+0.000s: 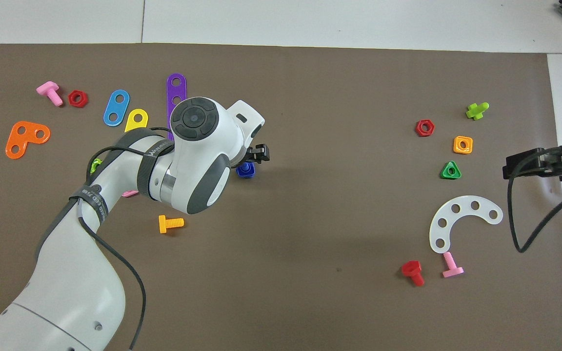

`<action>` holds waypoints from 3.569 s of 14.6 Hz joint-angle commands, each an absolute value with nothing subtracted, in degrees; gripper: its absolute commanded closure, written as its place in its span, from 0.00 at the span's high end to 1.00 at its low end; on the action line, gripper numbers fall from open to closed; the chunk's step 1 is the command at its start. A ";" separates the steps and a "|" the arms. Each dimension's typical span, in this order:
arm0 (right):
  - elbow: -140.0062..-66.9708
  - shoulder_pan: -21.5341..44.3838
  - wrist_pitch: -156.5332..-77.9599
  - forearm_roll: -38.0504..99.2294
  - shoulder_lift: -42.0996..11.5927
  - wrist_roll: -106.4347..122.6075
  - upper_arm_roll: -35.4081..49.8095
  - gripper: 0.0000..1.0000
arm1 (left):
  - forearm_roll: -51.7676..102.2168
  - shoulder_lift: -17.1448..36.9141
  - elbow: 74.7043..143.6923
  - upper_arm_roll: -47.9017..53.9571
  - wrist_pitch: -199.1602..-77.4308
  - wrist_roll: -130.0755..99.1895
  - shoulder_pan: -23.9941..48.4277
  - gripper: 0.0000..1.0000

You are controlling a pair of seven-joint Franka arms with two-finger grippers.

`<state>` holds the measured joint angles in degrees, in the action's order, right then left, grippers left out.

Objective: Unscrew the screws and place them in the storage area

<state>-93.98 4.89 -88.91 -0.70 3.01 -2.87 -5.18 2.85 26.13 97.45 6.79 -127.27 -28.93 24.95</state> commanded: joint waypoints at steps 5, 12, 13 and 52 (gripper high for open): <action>-94.66 4.57 -89.12 -0.62 3.43 -2.72 -4.92 1.00 | 0.36 25.93 100.37 5.89 -131.75 -29.71 26.02 0.83; -94.66 4.57 -89.12 -0.62 3.43 -2.72 -4.92 1.00 | -1.23 26.36 100.90 5.89 -132.89 -29.62 26.46 0.79; -94.66 4.57 -89.47 -0.62 3.43 -2.72 -4.92 1.00 | -1.32 26.45 100.90 5.89 -132.98 -29.62 26.54 0.77; -95.19 4.57 -89.82 -0.62 3.78 -2.72 -4.92 1.00 | -1.23 28.82 90.36 6.06 -121.66 -30.15 28.04 0.29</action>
